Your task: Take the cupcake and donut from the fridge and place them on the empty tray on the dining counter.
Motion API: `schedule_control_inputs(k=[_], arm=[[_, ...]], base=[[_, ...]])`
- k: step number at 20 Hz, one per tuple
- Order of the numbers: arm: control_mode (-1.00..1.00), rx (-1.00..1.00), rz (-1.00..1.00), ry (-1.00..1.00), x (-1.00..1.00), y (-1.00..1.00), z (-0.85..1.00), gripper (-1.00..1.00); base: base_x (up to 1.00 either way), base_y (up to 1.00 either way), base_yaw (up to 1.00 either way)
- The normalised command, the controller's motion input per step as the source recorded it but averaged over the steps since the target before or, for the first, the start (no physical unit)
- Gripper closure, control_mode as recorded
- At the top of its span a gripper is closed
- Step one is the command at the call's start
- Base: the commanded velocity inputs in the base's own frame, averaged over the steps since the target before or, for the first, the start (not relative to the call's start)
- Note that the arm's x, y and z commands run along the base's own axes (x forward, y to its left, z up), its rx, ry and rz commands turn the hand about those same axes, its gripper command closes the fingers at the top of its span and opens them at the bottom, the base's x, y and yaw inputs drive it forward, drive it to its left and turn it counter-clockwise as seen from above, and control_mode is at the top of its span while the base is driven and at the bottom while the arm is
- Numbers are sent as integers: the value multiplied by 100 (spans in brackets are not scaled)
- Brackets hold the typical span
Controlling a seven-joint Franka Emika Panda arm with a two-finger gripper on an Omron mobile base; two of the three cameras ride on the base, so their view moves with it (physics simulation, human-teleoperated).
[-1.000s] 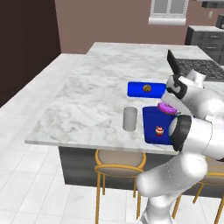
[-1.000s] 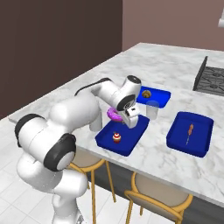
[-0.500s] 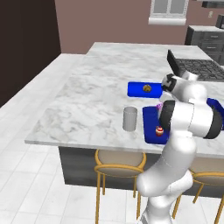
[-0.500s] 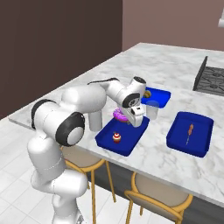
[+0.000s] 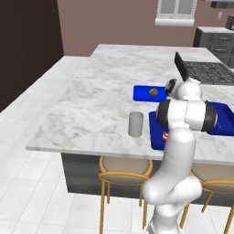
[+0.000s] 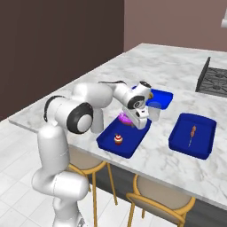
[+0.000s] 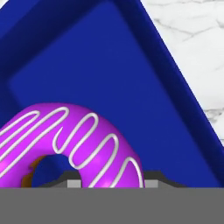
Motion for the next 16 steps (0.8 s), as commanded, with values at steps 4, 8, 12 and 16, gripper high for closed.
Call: schedule_control_inputs(k=[4, 8, 12, 16], arm=[[-100, 0, 0, 3, 36, 0, -36, 100], [-100, 0, 0, 4, 31, -2, -35, 100], [-100, 0, 0, 1, 37, -2, -35, 100], [-100, 0, 0, 4, 28, -6, -33, 100]], base=[[0, 0, 0], [0, 0, 0], [0, 0, 0], [0, 0, 0]])
